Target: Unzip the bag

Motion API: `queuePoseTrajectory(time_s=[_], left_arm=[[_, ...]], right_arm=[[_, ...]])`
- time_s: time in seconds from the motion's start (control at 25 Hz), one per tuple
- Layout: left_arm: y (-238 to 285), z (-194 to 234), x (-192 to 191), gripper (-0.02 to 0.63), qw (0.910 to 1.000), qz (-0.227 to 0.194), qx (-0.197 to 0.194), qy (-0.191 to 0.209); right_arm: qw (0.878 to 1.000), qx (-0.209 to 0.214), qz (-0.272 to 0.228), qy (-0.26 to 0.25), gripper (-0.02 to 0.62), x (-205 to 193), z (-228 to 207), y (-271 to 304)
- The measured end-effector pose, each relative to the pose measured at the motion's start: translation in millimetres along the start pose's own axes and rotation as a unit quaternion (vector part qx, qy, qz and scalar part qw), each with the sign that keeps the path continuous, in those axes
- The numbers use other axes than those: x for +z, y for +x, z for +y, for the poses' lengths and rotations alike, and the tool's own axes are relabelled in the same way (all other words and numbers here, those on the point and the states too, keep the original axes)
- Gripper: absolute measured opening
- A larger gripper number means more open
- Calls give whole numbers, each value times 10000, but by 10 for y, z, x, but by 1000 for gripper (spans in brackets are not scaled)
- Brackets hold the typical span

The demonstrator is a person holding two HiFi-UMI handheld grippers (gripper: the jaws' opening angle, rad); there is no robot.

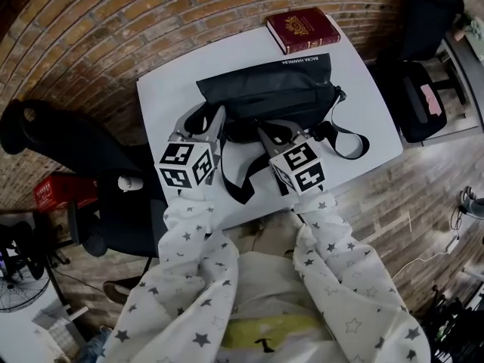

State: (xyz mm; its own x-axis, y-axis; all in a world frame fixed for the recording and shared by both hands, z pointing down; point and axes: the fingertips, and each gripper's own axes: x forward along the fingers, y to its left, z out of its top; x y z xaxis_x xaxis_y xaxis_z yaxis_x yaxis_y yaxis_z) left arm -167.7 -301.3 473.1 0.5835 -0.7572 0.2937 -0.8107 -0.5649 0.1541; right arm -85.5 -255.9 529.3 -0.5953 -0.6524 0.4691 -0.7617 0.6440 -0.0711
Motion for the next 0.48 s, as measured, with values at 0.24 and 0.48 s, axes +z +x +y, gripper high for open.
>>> queuePoseTrajectory(time_s=[0.24,0.48], left_arm=[[-21,-5,-10,115,9995,4,313,-8],[-25,-7,-4,115,9984,-23,562,-26]], right_arm=[[10000,25,-2,-47,31,-12,-44,-74],[9999,-120,-3,57,31,-42,-223,-188]])
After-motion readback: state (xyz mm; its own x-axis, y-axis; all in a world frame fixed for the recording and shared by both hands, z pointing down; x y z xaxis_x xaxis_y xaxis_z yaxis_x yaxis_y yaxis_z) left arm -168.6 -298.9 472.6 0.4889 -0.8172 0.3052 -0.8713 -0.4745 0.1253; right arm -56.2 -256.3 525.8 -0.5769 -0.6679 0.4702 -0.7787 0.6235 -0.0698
